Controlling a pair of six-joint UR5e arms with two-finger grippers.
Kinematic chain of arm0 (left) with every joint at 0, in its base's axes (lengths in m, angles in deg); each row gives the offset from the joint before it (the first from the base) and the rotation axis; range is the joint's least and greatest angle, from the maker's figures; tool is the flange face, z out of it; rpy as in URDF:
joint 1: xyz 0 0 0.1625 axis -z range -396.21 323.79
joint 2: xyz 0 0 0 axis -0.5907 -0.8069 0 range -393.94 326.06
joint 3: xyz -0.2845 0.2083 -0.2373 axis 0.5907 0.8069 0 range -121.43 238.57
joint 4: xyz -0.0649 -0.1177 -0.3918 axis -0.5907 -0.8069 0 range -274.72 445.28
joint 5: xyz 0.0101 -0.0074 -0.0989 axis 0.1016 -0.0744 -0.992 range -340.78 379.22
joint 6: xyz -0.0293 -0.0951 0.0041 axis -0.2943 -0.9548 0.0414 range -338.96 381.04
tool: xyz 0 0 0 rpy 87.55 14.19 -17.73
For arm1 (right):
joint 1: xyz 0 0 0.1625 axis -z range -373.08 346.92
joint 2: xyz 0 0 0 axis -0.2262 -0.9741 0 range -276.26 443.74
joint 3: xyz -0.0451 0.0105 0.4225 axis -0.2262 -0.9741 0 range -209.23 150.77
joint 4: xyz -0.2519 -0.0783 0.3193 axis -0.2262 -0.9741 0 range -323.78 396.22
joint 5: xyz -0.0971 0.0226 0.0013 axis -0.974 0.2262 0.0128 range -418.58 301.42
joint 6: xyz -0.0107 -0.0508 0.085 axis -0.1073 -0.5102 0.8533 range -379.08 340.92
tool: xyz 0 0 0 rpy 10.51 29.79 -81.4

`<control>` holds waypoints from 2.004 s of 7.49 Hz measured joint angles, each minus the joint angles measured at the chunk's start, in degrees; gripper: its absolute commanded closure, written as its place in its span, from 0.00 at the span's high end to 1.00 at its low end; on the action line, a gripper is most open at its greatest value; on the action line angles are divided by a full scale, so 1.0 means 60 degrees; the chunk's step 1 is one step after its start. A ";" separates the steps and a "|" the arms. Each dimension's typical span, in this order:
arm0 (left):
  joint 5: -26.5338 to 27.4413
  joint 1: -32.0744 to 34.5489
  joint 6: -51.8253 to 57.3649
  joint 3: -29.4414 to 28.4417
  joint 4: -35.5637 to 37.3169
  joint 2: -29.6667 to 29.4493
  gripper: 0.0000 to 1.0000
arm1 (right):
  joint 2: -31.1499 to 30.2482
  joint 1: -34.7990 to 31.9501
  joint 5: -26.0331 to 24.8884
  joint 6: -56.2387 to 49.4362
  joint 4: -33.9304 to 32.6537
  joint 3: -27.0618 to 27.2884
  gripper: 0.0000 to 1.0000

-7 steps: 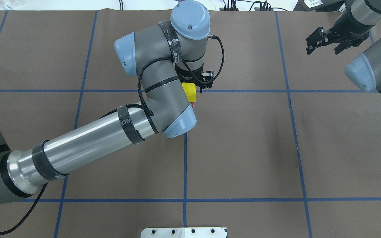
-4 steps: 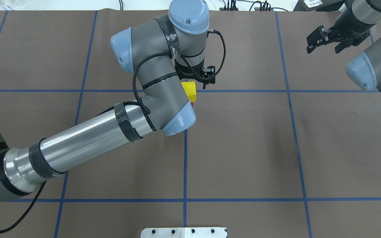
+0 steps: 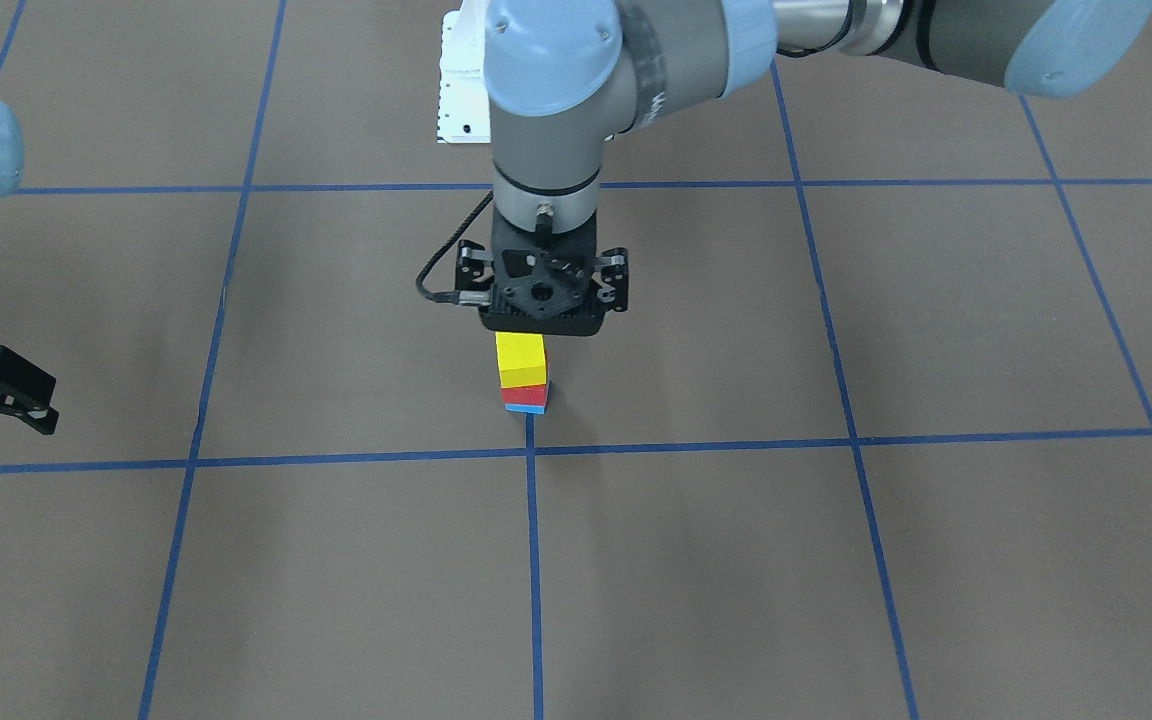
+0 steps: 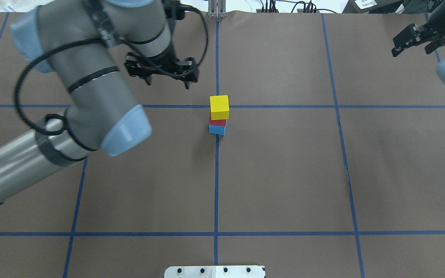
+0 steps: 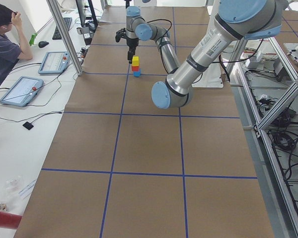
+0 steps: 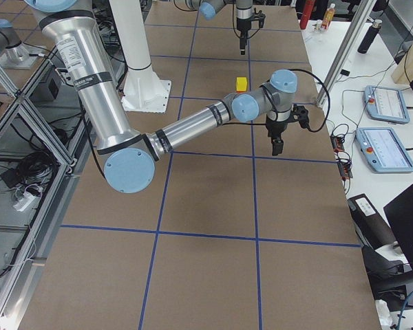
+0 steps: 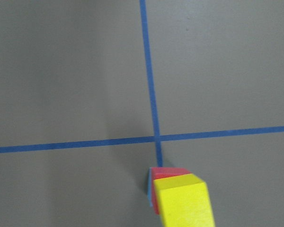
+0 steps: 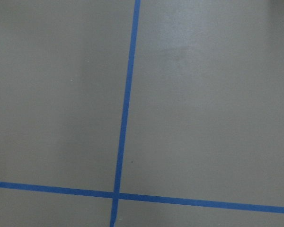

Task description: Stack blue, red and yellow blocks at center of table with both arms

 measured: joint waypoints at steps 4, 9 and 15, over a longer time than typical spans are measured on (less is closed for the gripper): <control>-0.1457 0.3577 0.5030 0.0811 -0.1314 0.4707 0.99 | -0.1735 -0.1676 0.0600 -0.1582 0.0467 0.0049 0.99; -0.2146 0.6241 0.8199 -0.1652 -0.2115 0.6108 0.99 | -0.2267 -0.1977 0.0840 -0.1603 0.0109 -0.0158 0.99; -0.3307 0.7085 0.8714 -0.1809 -0.2742 0.6958 0.99 | -0.2343 -0.2364 0.1504 -0.1674 -0.0582 -0.0130 0.99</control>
